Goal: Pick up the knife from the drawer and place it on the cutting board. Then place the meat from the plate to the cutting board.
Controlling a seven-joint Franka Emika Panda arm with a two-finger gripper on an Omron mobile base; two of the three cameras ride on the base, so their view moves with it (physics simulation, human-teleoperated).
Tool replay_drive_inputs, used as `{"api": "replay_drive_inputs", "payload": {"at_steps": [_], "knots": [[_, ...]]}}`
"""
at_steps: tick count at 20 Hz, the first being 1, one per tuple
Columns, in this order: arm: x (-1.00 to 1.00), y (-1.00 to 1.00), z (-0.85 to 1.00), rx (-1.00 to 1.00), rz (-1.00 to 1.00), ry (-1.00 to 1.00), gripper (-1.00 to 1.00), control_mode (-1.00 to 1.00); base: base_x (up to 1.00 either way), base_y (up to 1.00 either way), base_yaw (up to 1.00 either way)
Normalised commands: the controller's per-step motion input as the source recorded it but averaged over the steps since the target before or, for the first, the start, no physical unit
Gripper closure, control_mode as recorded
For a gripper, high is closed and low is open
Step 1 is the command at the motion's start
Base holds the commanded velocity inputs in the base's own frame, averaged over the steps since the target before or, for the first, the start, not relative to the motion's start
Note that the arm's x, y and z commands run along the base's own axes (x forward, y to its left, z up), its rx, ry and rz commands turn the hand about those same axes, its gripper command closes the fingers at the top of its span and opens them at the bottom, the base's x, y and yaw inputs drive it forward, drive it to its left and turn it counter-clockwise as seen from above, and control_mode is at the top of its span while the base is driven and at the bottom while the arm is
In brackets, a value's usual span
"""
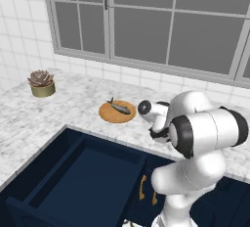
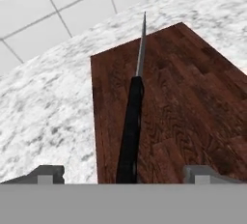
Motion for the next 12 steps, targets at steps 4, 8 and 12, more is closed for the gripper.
{"api": "replay_drive_inputs", "payload": {"at_steps": [4,8,12], "knots": [[-0.03,0.5,0.87,-0.11,0.0,-0.06,-1.0,-1.0,0.0,0.0,0.0],[0.0,0.48,0.89,-0.12,0.0,0.03,-1.0,-1.0,0.0,0.0,0.0],[0.0,0.5,0.67,-0.13,0.1,0.2,-1.0,-1.0,0.0,0.0,0.0]]}}
